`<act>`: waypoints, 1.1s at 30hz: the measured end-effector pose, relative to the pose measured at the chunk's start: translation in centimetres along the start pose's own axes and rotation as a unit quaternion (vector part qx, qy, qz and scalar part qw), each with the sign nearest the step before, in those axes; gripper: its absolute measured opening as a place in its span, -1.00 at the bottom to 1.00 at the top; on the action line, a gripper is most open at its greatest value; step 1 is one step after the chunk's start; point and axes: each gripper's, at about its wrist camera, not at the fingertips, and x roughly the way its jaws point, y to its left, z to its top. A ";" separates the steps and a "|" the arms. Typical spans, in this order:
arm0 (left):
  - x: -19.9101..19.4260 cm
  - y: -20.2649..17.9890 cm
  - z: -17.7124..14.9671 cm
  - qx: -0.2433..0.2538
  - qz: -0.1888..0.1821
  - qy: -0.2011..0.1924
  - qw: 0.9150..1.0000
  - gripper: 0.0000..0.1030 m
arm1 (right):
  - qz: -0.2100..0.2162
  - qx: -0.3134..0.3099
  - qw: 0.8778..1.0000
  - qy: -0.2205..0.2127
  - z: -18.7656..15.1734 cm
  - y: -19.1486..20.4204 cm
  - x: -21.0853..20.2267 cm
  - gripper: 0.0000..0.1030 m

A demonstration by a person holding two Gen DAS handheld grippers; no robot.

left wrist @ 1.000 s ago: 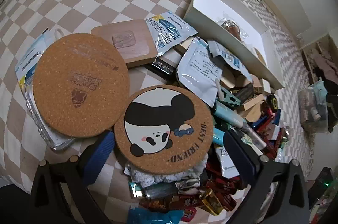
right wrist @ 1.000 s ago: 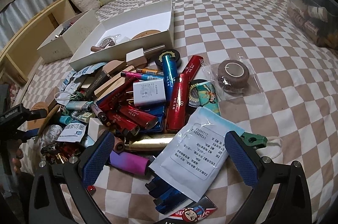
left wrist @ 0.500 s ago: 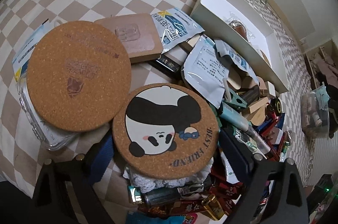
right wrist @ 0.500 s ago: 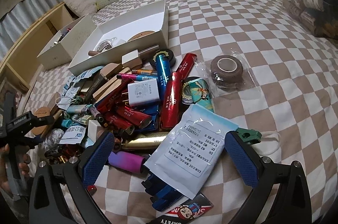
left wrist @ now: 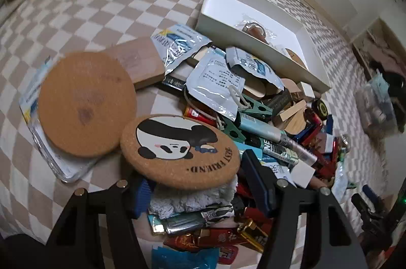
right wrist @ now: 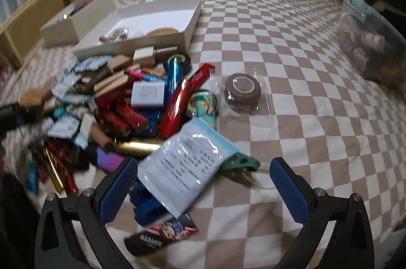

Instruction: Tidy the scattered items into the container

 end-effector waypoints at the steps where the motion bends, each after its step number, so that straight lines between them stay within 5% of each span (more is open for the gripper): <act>1: -0.1 0.0 0.0 0.002 -0.002 -0.001 1.000 0.24 | 0.000 -0.003 1.000 0.003 -0.2 0.1 0.1 1.00; 3: -0.3 0.2 -0.1 0.003 -0.006 -0.004 1.000 0.36 | 0.007 -0.004 1.000 0.007 -0.6 0.2 0.2 1.00; 6: -0.5 0.8 -0.2 -0.002 -0.001 -0.007 1.000 0.94 | 0.011 -0.008 1.000 0.011 -0.9 0.5 0.3 1.00; 7: -0.6 1.1 -0.2 -0.003 0.003 -0.009 1.000 0.99 | 0.012 -0.008 1.000 0.012 -0.9 0.6 0.4 1.00; 13: -1.0 0.8 -0.1 0.036 0.051 -0.024 0.998 0.99 | 0.025 0.011 1.000 0.010 -0.8 0.4 0.7 1.00; 20: -0.5 -1.1 0.1 0.127 0.029 -0.031 0.991 0.99 | 0.033 0.016 0.999 0.005 -0.7 0.6 0.7 1.00; 26: 0.9 -0.6 0.2 0.120 0.011 -0.012 0.993 0.99 | 0.042 0.026 0.999 0.002 -0.9 0.9 0.6 1.00; 33: 1.8 -0.4 0.1 0.108 0.033 -0.009 0.994 0.99 | 0.055 0.026 0.998 0.000 -0.9 1.5 1.0 1.00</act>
